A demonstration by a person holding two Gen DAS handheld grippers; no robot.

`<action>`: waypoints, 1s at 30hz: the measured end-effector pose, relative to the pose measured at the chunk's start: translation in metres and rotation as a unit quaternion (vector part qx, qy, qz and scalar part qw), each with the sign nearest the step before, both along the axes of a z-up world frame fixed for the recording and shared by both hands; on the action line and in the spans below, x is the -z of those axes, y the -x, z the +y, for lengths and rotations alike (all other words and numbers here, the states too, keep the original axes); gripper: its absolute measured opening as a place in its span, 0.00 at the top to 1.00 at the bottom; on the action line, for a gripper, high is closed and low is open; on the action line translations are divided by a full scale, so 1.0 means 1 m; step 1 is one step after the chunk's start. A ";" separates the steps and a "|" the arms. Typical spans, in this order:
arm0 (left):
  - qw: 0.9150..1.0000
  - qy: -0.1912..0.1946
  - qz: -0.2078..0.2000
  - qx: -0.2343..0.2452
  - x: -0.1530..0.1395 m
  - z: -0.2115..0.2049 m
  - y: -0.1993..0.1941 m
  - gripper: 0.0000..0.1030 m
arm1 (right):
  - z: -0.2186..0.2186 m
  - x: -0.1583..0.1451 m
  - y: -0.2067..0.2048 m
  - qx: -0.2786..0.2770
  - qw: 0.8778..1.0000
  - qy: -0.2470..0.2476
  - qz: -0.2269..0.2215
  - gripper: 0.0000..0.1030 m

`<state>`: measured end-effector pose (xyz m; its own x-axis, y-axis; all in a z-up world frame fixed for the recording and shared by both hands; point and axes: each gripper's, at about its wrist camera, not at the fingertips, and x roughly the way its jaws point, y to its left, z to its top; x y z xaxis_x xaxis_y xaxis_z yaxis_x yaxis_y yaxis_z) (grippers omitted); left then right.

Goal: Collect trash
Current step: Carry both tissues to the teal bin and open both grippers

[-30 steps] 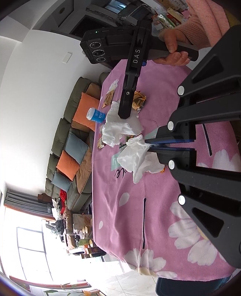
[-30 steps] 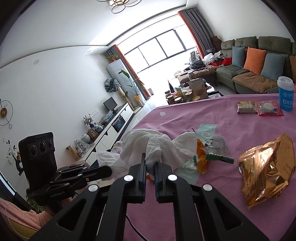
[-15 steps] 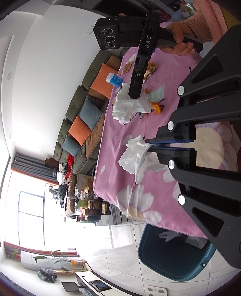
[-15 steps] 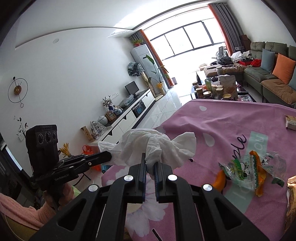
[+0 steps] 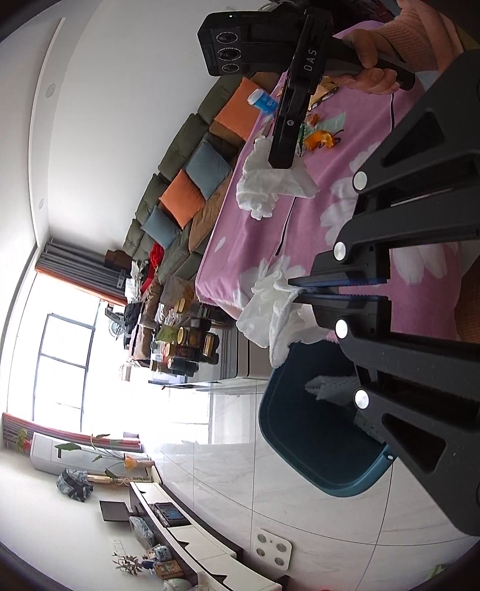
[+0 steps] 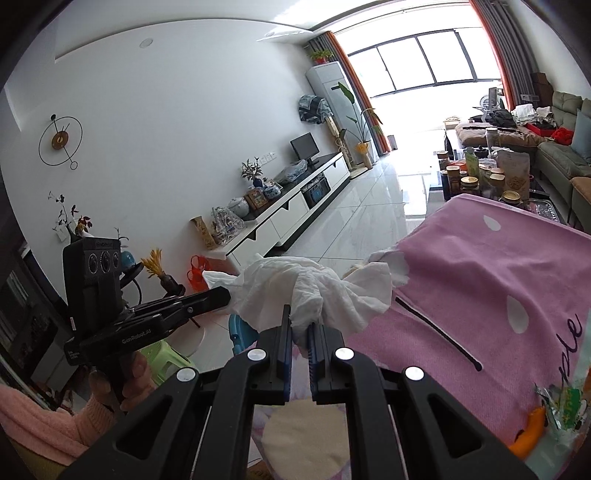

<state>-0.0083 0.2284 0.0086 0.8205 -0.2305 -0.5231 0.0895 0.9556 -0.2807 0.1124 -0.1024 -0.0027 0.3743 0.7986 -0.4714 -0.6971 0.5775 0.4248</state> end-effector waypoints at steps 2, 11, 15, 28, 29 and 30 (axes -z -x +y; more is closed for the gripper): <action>1.000 0.002 0.006 -0.015 0.004 0.014 0.000 0.97 | 0.016 0.001 -0.004 -0.014 1.000 0.004 0.002 0.94; 0.998 0.005 0.032 -0.063 0.026 0.063 -0.009 0.97 | 0.076 0.004 -0.020 -0.063 0.998 0.024 0.007 0.94; 0.996 0.008 0.046 -0.074 0.039 0.075 -0.012 0.97 | 0.098 0.007 -0.025 -0.078 0.996 0.035 0.013 0.94; 0.991 0.016 0.095 -0.098 0.080 0.093 -0.041 0.97 | 0.151 0.040 -0.040 -0.095 0.990 0.091 0.053 0.92; 0.990 0.016 0.098 -0.099 0.082 0.094 -0.043 0.97 | 0.156 0.042 -0.041 -0.095 0.989 0.096 0.055 0.92; 0.990 0.017 0.100 -0.100 0.086 0.095 -0.046 0.96 | 0.159 0.044 -0.041 -0.095 0.989 0.101 0.058 0.92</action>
